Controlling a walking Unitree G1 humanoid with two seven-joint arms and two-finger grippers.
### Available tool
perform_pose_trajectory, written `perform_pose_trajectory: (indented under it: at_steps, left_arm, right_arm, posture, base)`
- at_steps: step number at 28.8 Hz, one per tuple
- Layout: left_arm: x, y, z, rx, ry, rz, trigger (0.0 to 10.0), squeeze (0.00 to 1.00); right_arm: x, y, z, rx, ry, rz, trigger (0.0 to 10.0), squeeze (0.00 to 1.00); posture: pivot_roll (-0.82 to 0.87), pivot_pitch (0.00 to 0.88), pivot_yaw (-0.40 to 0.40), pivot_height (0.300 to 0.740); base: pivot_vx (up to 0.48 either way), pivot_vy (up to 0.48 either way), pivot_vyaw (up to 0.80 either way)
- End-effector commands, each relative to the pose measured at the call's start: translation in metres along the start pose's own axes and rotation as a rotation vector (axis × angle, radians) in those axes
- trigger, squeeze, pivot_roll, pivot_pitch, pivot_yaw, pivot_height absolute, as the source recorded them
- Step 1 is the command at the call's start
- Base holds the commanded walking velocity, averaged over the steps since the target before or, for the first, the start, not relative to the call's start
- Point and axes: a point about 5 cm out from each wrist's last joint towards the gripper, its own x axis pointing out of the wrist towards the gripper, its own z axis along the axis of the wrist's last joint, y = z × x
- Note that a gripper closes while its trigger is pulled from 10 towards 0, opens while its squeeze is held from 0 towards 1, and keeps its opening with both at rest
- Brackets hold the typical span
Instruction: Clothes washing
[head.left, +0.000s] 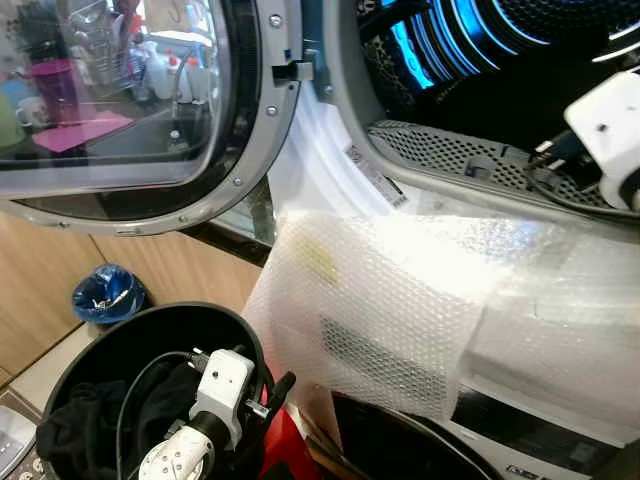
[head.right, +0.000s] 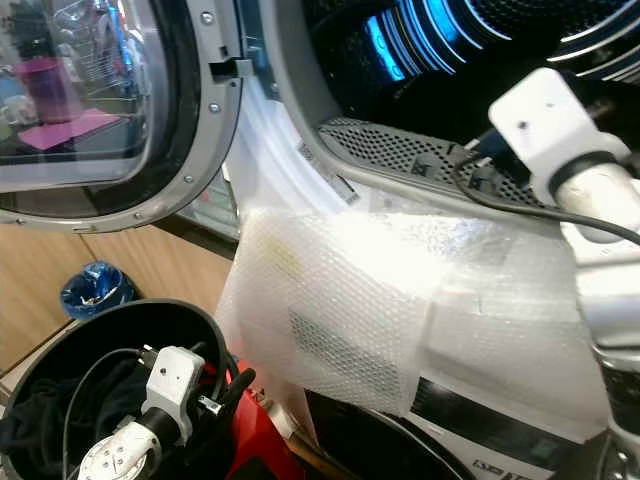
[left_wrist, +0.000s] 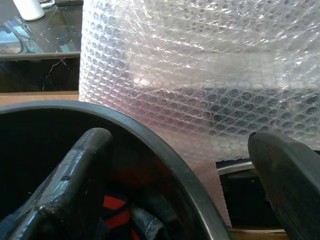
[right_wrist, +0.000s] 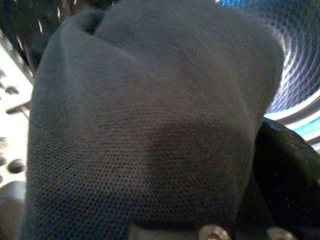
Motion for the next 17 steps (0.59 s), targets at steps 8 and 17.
perform_pose_trajectory:
  at_steps: [8, 17]
  left_arm:
    - [-0.003, 0.003, 0.000, -0.002, 0.007, 0.004, 10.0, 0.00]
    - [-0.002, 0.003, 0.004, -0.007, -0.010, 0.002, 10.0, 0.00]
  right_arm:
    - [-0.016, 0.022, -0.028, 0.133, 0.090, 0.251, 10.0, 0.00]
    - [-0.025, 0.014, -0.015, 0.194, -0.026, 0.282, 10.0, 0.00]
  posture:
    - [-0.06, 0.104, 0.043, 0.740]
    - [-0.07, 0.106, 0.048, 0.740]
  base:
    - [0.000, 0.000, 0.00]
    - [0.000, 0.000, 0.00]
